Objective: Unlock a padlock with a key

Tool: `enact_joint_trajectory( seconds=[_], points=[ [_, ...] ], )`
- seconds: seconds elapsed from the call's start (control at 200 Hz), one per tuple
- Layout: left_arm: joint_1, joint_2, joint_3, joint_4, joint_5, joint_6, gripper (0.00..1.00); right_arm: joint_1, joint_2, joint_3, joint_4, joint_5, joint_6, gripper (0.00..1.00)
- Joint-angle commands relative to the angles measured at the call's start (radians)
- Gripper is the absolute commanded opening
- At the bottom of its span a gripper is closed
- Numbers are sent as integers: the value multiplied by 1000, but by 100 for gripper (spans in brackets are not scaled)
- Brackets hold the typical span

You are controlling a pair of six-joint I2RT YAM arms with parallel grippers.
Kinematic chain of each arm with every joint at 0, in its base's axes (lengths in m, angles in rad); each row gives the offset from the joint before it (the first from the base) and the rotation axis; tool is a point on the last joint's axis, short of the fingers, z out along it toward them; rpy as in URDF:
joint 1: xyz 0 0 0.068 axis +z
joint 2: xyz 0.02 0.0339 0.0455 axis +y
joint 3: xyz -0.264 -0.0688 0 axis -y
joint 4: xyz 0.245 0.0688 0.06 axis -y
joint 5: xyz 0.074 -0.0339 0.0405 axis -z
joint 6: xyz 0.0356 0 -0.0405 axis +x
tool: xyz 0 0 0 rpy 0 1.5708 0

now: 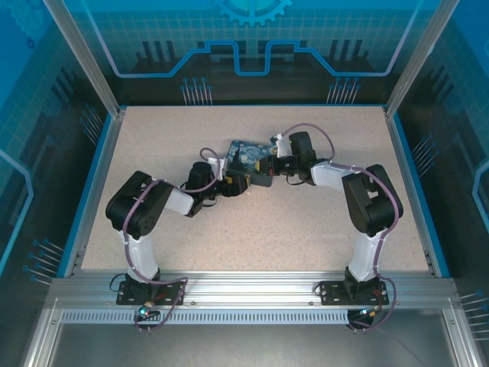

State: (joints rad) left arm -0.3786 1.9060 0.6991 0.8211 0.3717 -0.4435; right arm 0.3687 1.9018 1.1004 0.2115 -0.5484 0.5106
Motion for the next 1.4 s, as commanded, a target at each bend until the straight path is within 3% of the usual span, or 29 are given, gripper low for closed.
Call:
enact_joint_trajectory(
  seconds=[0.0,0.635,1.101,1.396],
  points=[
    [2,47,38,59,55,22,79,34,39,-30,-100,29,33,2],
    [-12,140,96,57,110,20,74,81,46,-22,-72,53,75,2],
    [-12,179,119,48,122,26,52,90,41,-21,-64,51,81,2],
    [-12,194,135,65,106,7,44,99,43,-25,-61,53,83,2]
  ],
)
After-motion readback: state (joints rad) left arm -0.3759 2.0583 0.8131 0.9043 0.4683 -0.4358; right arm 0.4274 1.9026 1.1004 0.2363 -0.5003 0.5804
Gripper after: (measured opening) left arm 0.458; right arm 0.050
